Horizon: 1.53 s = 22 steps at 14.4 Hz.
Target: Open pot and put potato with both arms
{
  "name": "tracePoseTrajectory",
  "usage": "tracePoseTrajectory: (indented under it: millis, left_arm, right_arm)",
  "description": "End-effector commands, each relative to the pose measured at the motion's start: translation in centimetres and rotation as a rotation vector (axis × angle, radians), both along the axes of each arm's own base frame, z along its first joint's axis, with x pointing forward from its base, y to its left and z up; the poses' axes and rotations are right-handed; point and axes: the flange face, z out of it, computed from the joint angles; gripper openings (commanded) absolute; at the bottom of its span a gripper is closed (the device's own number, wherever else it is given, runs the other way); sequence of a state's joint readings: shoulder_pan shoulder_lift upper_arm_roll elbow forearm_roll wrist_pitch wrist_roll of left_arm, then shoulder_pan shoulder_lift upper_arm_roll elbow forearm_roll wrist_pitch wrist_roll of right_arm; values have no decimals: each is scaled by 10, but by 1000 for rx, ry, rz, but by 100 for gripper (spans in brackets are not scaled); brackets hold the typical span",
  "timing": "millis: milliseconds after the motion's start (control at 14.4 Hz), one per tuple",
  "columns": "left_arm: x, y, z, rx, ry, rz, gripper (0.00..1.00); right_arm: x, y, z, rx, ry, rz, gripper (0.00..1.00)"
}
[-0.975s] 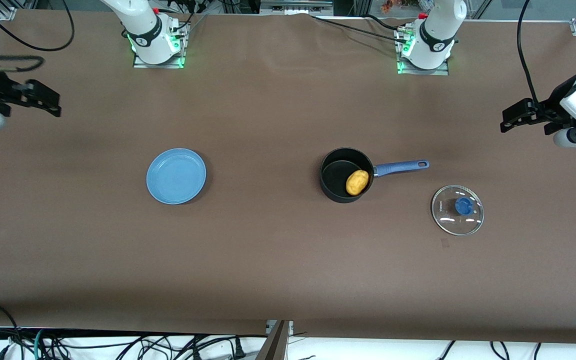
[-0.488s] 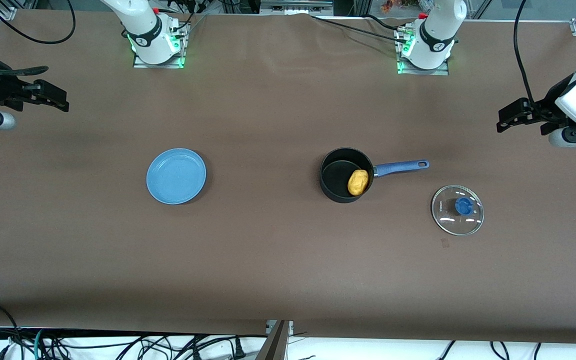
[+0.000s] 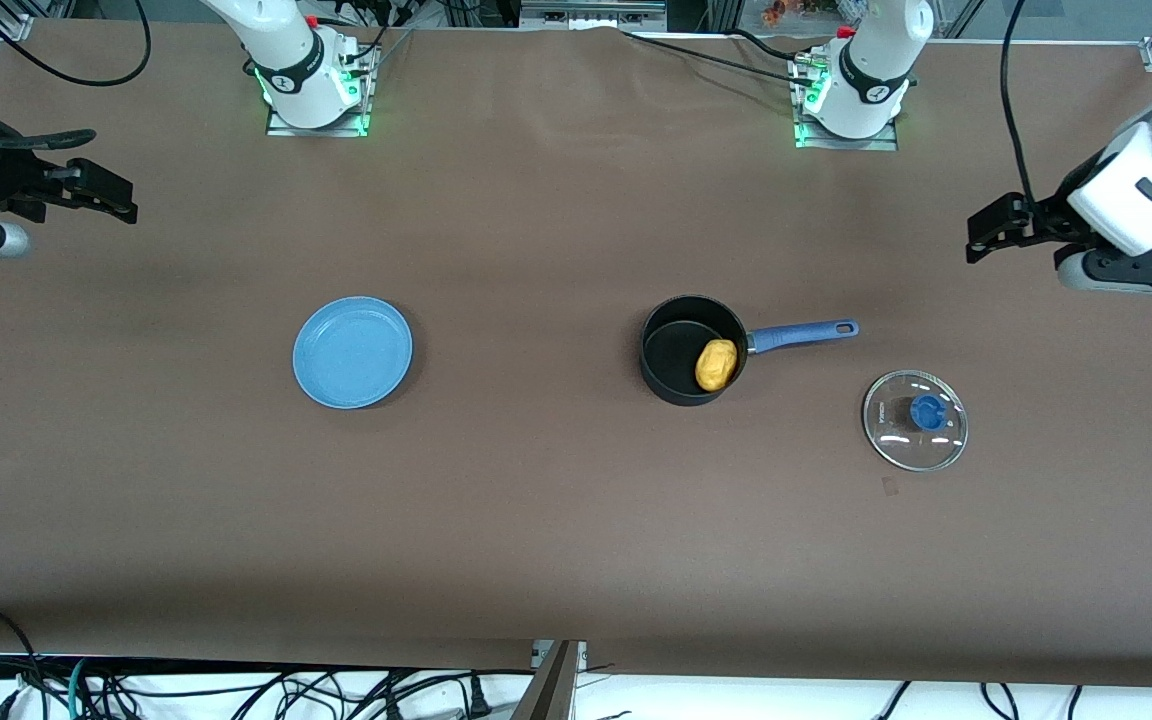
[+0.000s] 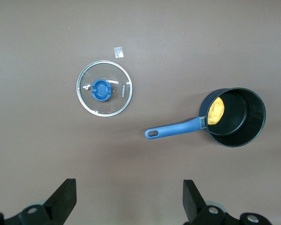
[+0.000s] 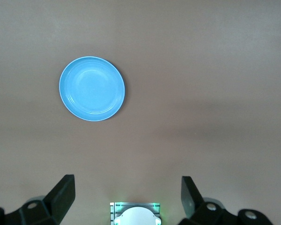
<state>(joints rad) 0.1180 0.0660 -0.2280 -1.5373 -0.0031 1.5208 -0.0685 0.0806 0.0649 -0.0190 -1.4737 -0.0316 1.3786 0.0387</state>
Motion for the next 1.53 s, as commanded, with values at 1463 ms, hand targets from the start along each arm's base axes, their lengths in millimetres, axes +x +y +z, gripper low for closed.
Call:
tracePoseTrajectory:
  millis: [1463]
  left_arm:
    - [4,22,6,-10,-48,38,100]
  right_arm:
    - [3,2,-1,19,-27,9,100]
